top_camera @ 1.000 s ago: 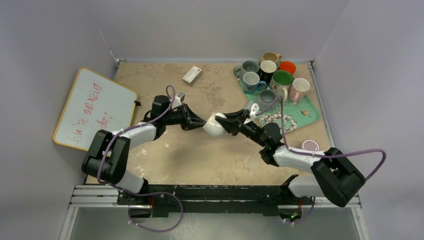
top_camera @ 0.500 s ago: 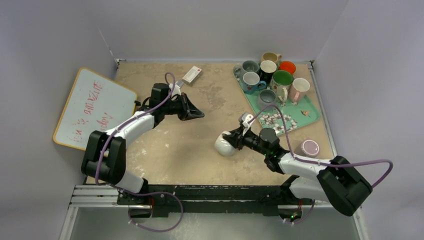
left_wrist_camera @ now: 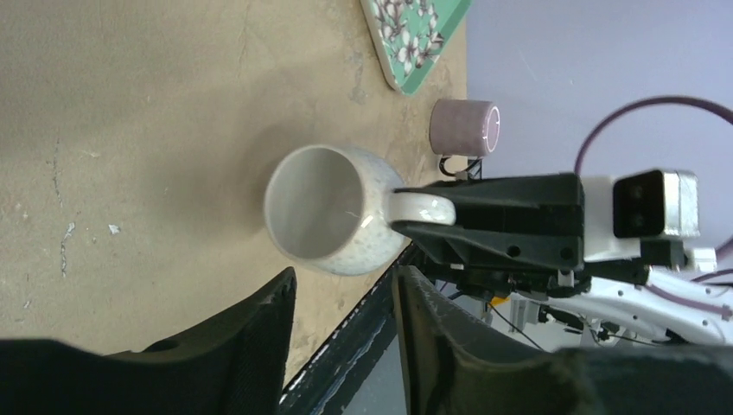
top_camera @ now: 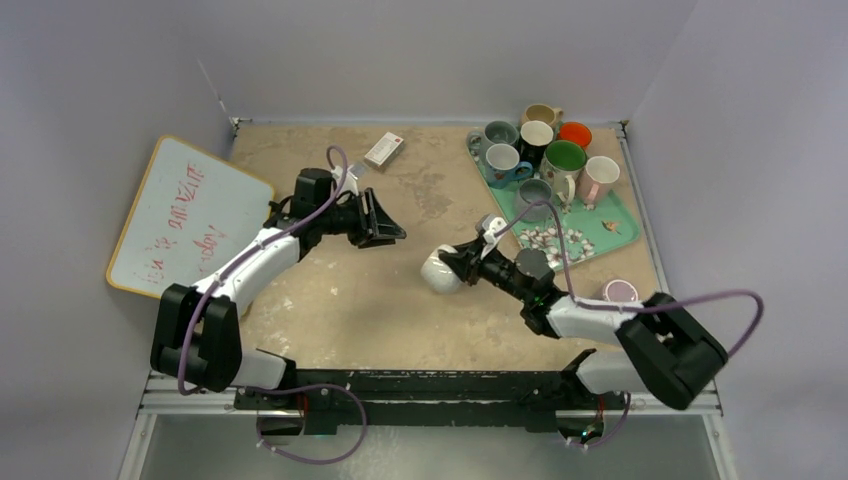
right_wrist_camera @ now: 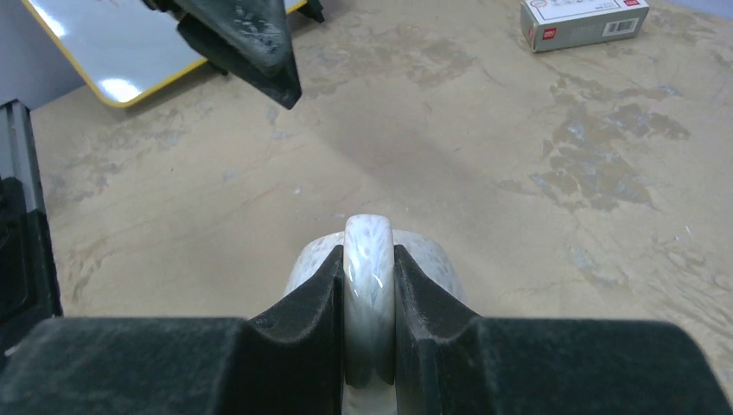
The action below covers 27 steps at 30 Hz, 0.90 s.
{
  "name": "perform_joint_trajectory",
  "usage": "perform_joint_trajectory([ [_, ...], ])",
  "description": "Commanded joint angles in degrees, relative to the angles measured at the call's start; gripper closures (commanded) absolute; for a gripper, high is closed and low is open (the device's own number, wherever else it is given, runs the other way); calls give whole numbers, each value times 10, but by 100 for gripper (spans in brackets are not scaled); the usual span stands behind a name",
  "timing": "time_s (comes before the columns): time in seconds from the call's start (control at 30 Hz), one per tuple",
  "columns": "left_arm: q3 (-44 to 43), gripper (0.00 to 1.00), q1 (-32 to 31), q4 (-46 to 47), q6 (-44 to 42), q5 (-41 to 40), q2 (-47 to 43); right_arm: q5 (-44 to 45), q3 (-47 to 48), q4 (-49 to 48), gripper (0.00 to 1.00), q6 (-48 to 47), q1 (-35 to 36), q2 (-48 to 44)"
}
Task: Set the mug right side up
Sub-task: Turn over the cup at the center of the board.
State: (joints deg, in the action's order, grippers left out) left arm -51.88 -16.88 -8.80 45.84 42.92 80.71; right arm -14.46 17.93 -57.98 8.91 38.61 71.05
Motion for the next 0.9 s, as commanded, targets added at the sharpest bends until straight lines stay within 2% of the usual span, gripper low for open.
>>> perform_joint_trajectory([
  [0.0, 13, 55, 3, 2, -31, 13, -24, 5, 47, -239, 100, 42, 1, 75],
  [0.2, 21, 51, 3, 24, -56, 108, -29, -23, 78, -307, 100, 80, 2, 109],
  [0.33, -6, 49, 3, -28, -106, 96, -29, -43, 78, -335, 100, 96, 2, 106],
  [0.63, -6, 50, -1, 90, -42, 171, 9, -69, 86, -373, 100, 122, 2, 116],
  [0.7, -3, 53, -3, 123, -20, 186, 20, -72, 87, -382, 100, 126, 3, 122],
  [0.87, -1, 59, -4, 144, -58, 136, -6, -96, 90, -390, 100, 138, 2, 132],
])
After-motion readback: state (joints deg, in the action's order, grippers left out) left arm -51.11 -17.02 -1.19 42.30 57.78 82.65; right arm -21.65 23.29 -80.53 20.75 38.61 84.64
